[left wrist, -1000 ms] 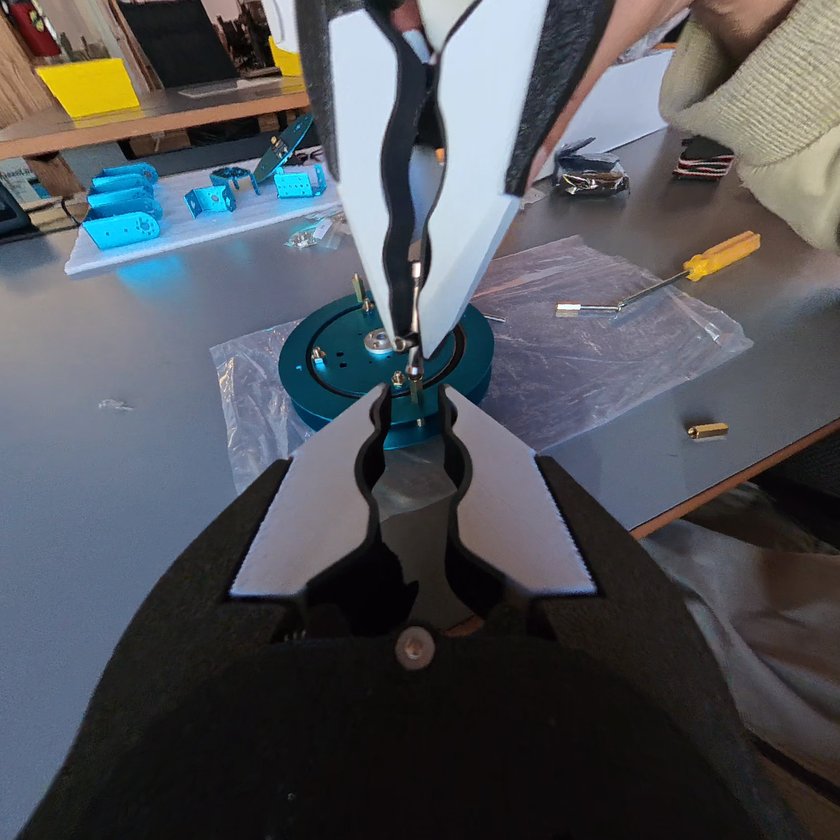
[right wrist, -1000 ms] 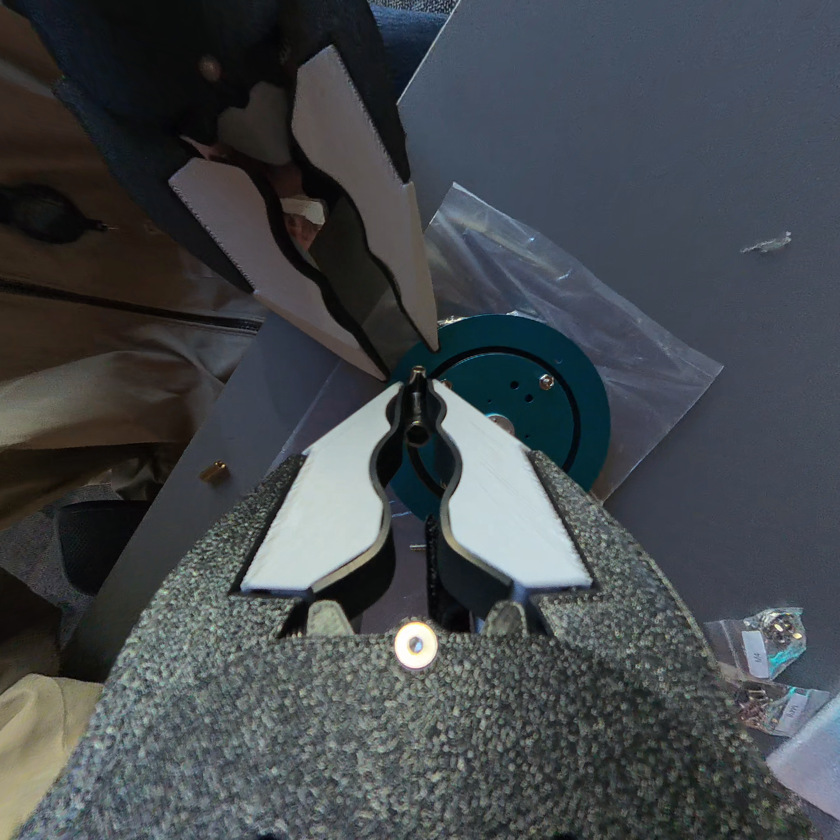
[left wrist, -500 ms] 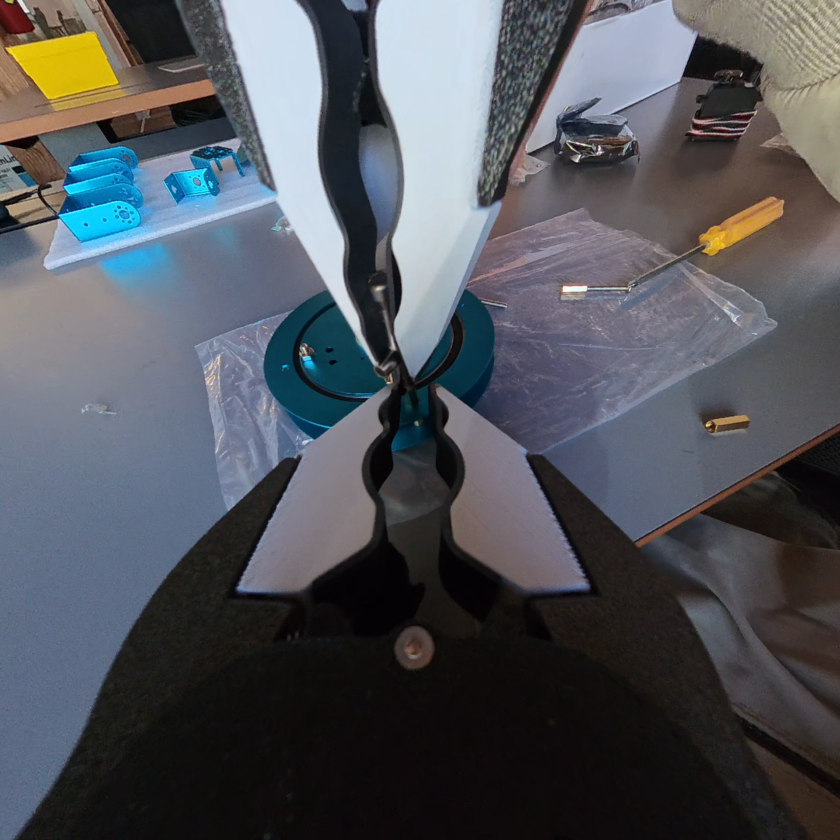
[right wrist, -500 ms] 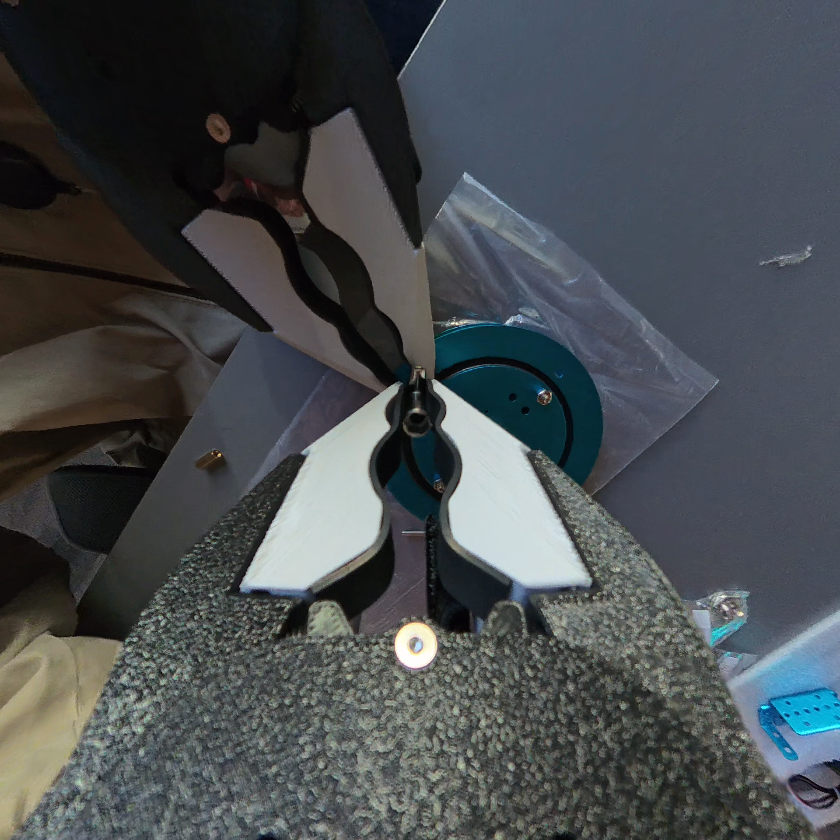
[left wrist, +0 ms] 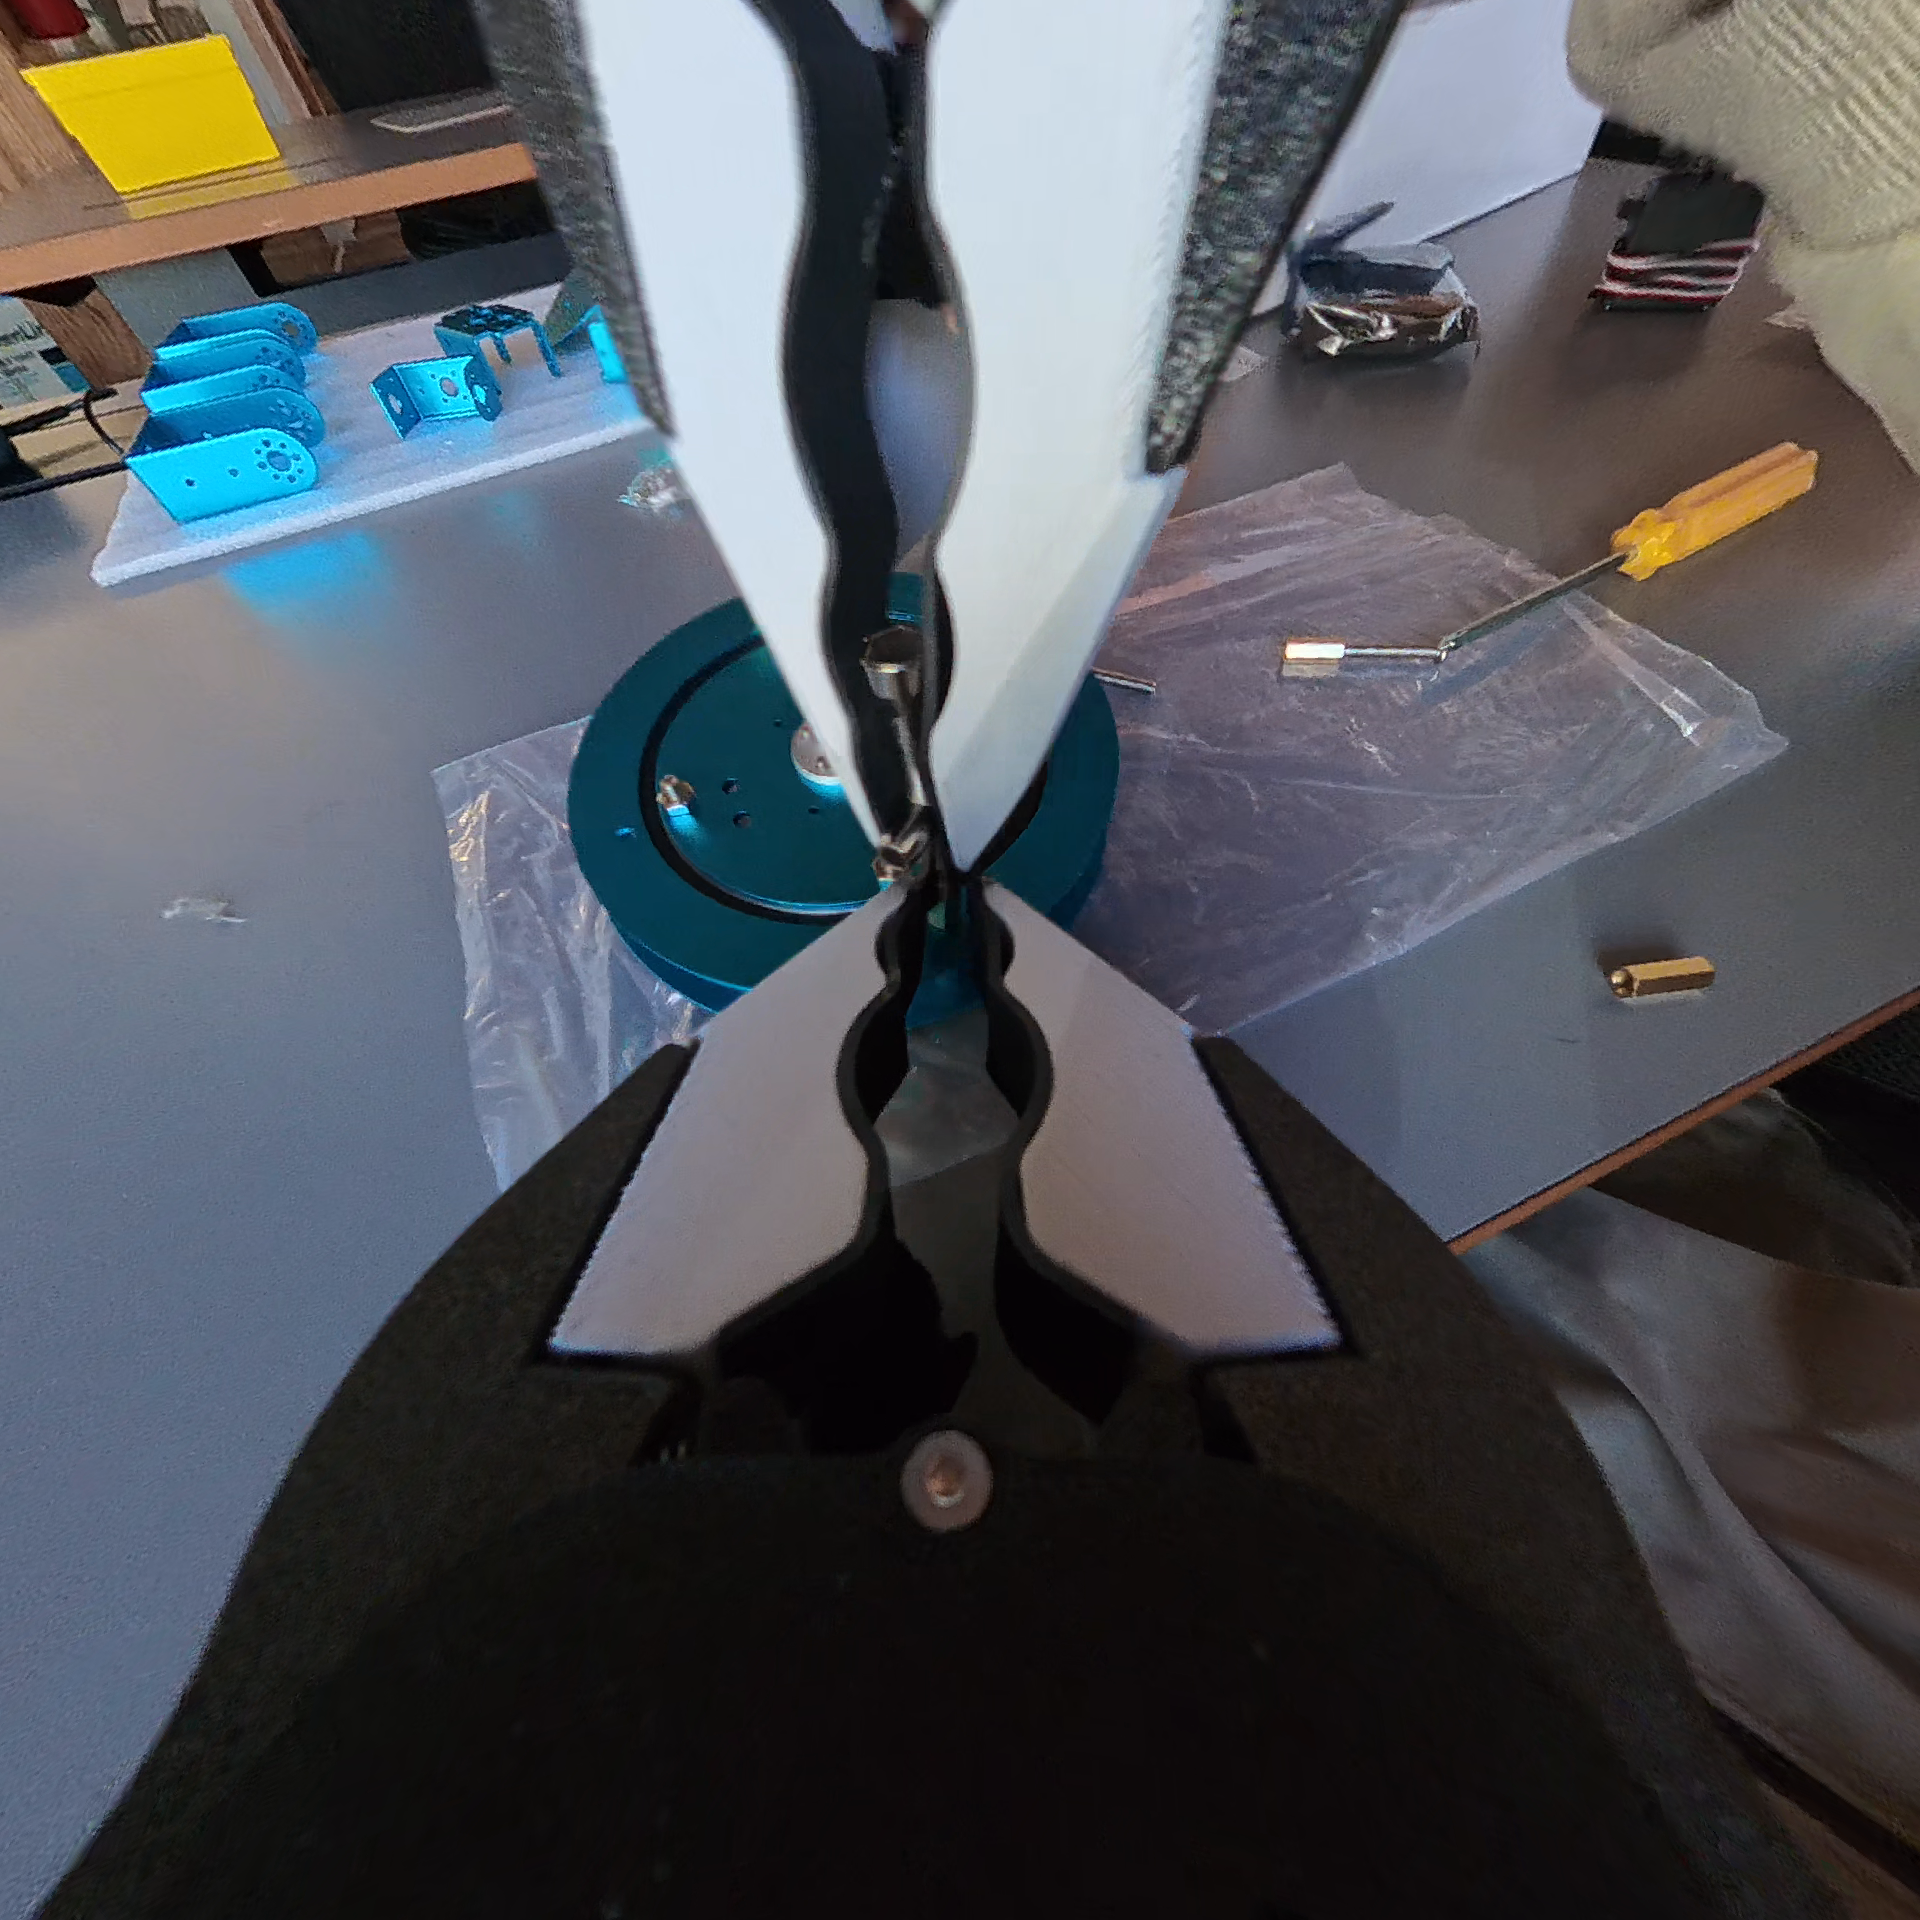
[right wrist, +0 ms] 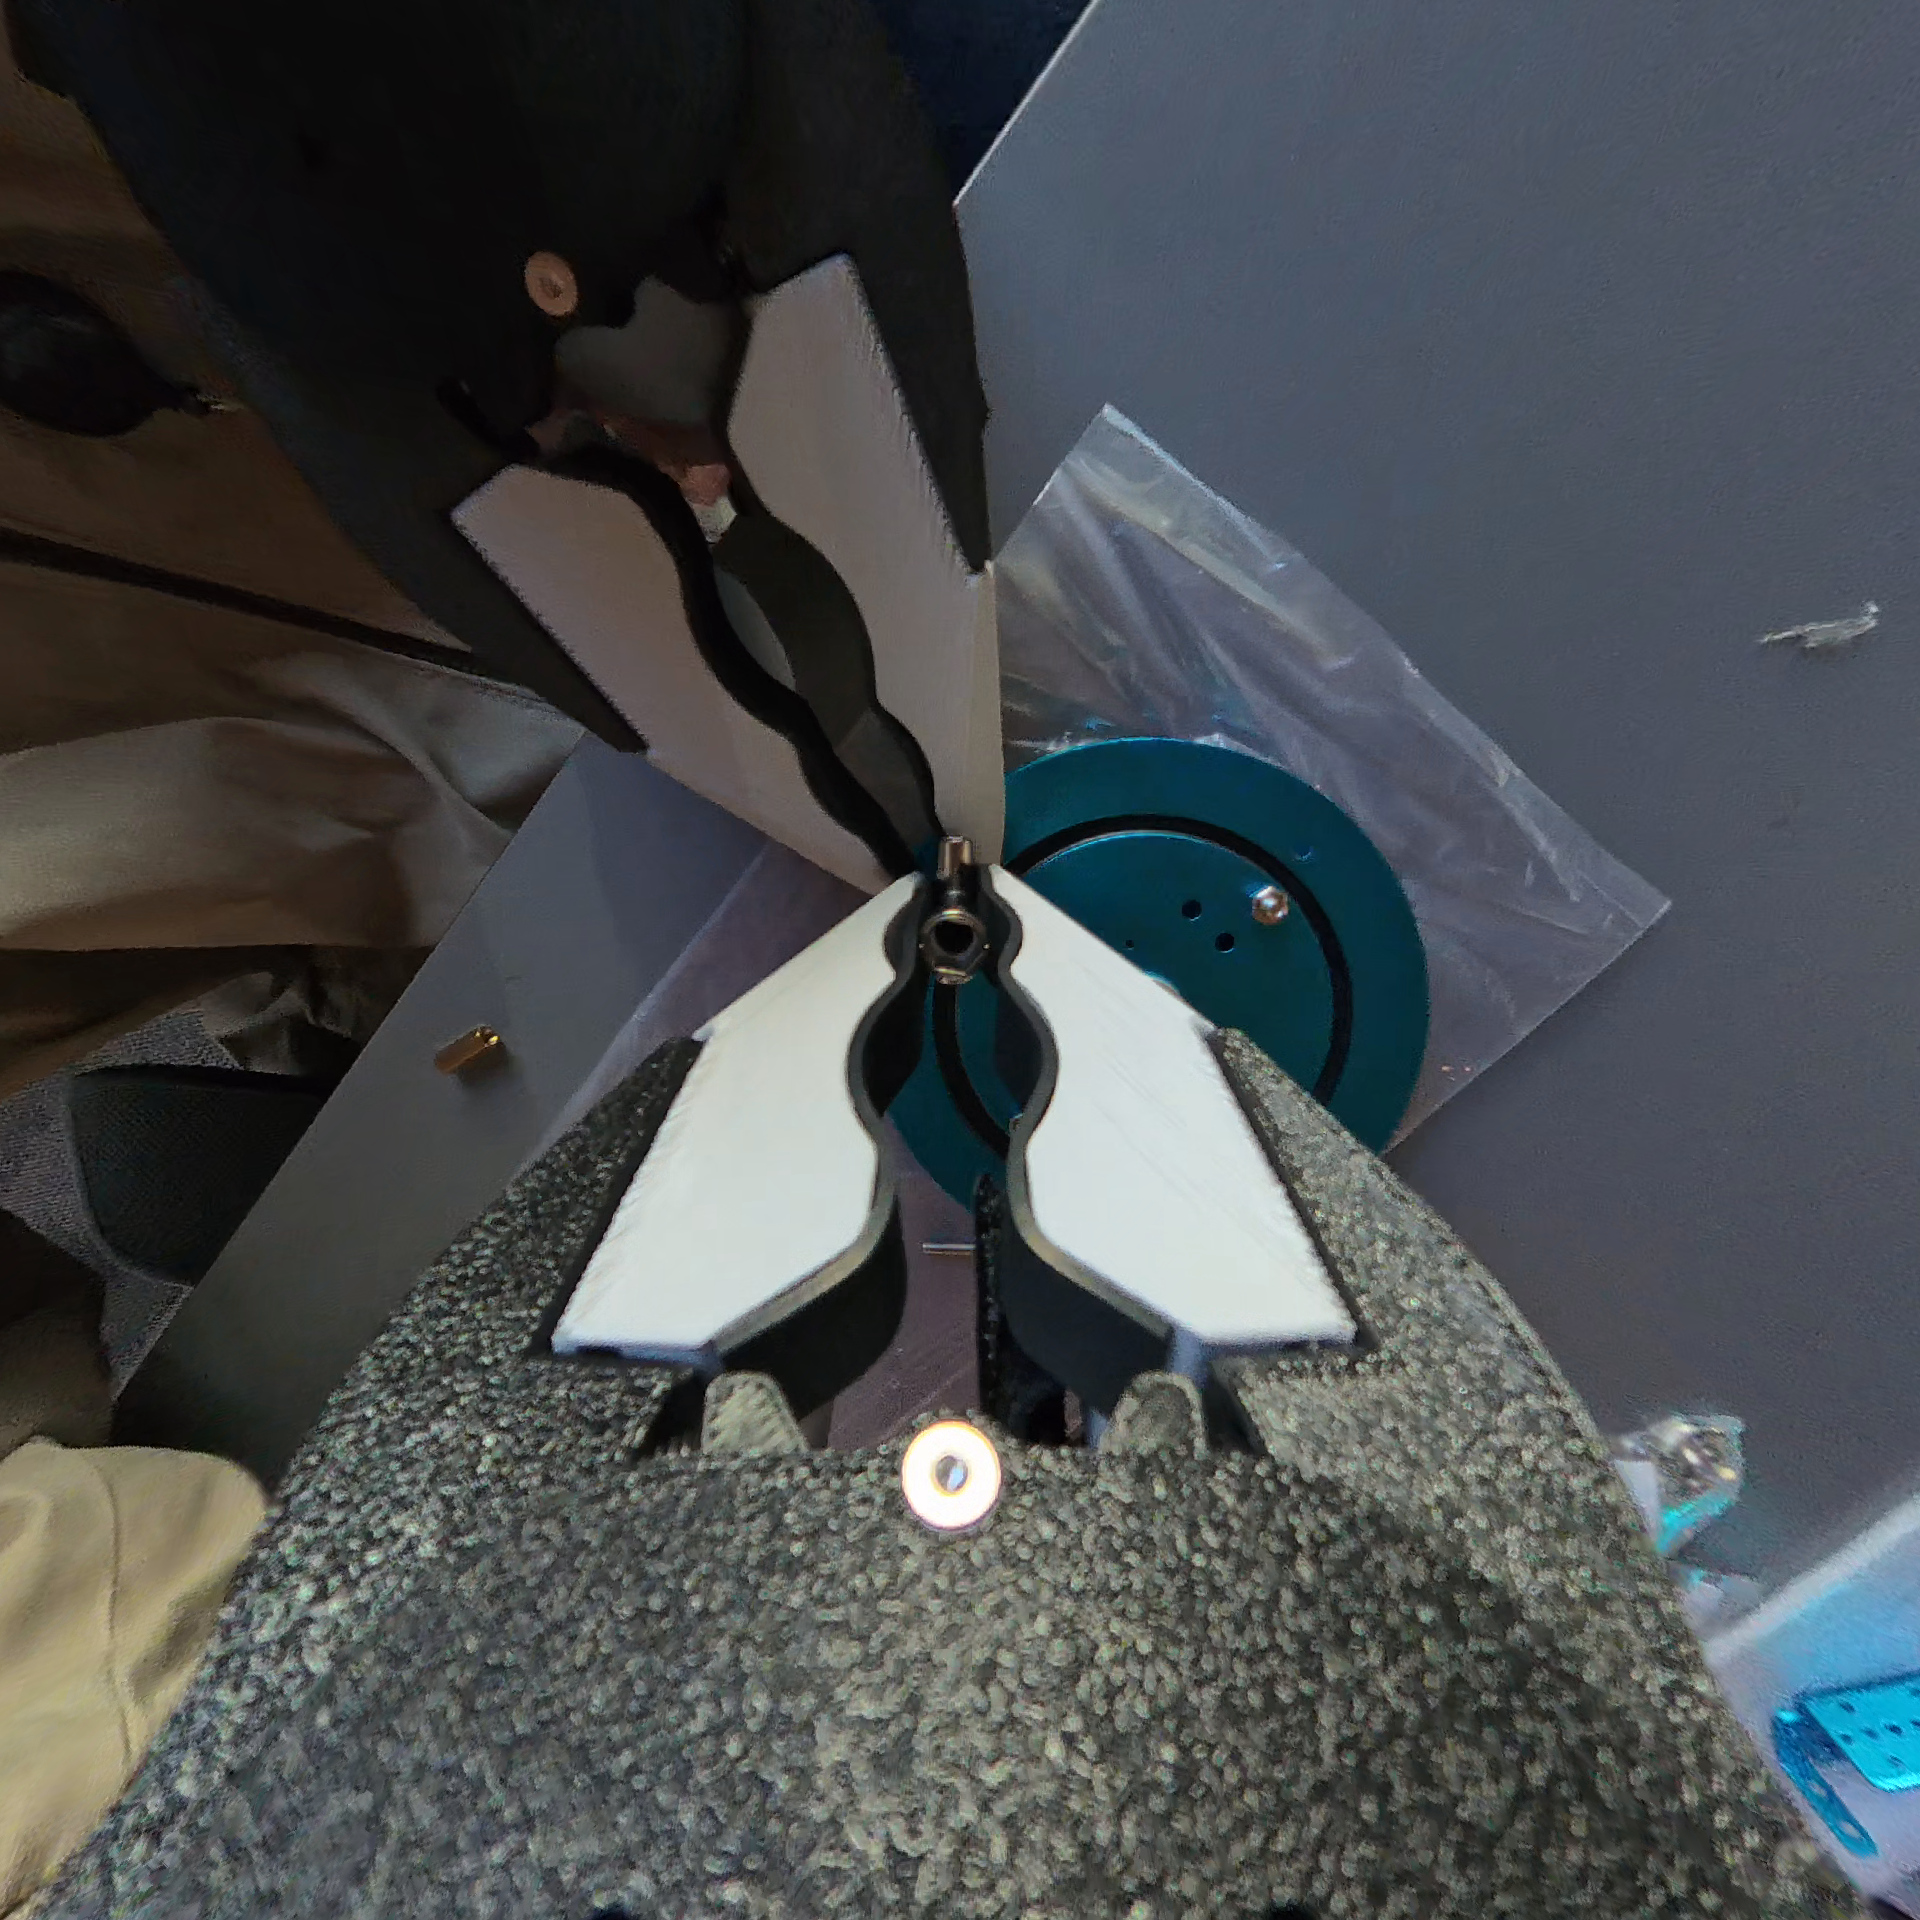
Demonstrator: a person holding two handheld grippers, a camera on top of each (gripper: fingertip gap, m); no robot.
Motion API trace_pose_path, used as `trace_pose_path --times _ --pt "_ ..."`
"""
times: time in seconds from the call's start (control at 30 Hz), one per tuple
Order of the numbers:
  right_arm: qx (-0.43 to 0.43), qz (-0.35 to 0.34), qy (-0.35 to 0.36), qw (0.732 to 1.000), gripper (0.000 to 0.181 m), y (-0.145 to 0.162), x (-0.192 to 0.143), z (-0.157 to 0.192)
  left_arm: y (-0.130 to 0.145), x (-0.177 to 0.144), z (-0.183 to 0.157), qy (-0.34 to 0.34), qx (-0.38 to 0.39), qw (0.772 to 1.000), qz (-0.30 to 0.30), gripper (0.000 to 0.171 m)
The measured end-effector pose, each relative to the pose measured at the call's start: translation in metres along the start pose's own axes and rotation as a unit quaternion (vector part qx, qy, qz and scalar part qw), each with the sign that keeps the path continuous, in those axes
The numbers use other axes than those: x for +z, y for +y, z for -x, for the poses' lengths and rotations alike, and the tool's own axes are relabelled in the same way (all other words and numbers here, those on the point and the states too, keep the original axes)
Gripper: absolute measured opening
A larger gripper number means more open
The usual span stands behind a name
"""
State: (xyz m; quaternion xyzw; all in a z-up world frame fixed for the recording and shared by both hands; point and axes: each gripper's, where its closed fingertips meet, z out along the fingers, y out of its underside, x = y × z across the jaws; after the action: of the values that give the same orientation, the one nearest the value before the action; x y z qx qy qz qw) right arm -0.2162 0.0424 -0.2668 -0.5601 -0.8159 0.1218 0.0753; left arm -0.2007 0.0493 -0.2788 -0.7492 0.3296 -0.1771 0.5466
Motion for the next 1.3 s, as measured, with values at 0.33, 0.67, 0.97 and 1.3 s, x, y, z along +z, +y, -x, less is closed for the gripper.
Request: trace_pose_path --times 0.33,0.67,0.97,1.3 --pt "0.082 -0.015 0.040 0.996 0.007 -0.001 0.000 -0.003 0.001 -0.004 0.007 -0.009 -0.004 1.000 0.001 0.010" --pt "0.079 0.011 0.044 0.996 0.007 0.013 0.004 -0.004 -0.018 -0.029 0.033 0.036 -0.003 0.999 -0.019 0.012" --pt "0.089 -0.138 0.023 0.986 0.007 -0.011 -0.028 -0.002 -0.016 -0.030 0.015 0.088 0.034 0.995 -0.019 0.015" --pt "0.138 -0.320 -0.075 0.934 0.007 -0.046 -0.049 0.002 -0.049 -0.043 0.009 0.168 -0.061 0.978 -0.105 0.007"
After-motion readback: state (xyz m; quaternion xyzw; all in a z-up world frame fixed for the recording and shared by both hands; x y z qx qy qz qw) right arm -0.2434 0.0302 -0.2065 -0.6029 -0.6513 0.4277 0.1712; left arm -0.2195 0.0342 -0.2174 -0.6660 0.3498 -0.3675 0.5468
